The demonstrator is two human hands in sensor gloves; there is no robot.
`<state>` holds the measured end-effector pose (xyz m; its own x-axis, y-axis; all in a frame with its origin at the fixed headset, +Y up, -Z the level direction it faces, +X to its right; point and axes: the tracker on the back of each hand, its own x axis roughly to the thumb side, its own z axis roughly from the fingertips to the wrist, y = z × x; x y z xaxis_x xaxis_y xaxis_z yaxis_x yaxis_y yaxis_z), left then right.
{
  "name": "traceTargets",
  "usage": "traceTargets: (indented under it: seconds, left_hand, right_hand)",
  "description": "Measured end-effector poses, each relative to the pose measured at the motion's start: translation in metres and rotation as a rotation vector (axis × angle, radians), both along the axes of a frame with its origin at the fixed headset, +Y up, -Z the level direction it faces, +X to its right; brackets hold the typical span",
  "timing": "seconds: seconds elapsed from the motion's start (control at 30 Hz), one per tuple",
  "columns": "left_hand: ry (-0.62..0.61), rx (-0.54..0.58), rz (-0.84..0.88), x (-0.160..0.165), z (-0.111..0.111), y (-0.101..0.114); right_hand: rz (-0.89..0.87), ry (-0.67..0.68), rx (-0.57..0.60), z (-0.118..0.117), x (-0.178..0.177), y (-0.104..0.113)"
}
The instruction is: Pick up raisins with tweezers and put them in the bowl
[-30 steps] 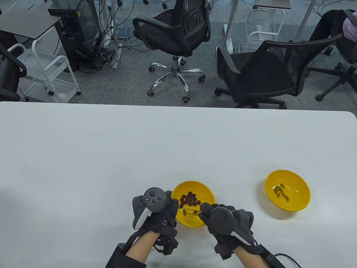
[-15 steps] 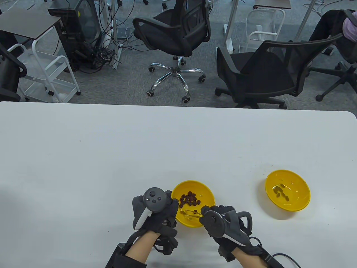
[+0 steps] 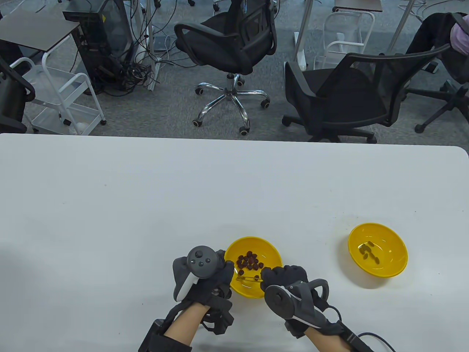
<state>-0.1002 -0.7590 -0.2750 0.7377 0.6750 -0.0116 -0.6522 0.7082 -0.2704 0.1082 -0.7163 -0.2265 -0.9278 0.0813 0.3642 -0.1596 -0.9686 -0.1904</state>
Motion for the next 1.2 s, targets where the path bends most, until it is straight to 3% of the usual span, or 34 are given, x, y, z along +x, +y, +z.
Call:
traceTargets:
  seconds: [0.17, 0.4, 0.63, 0.83, 1.2]
  left_hand:
    - [0.014, -0.002, 0.007, -0.004, -0.001, 0.0]
    - [0.033, -0.004, 0.012, -0.009, -0.003, -0.001]
    - [0.058, -0.007, 0.016, -0.016, -0.005, -0.001]
    - [0.07, -0.007, 0.017, -0.017, -0.005, -0.001]
    - [0.073, -0.01, 0.014, -0.018, -0.005, -0.001]
  right_hand:
    - [-0.103, -0.073, 0.018, -0.008, 0.022, 0.012]
    - [-0.296, -0.27, 0.003, -0.029, 0.083, 0.027]
    - [-0.314, -0.584, 0.062, -0.04, 0.16, 0.034]
    - [-0.303, -0.864, 0.012, -0.04, 0.218, 0.021]
    - [-0.197, -0.992, -0.054, -0.046, 0.233, 0.005]
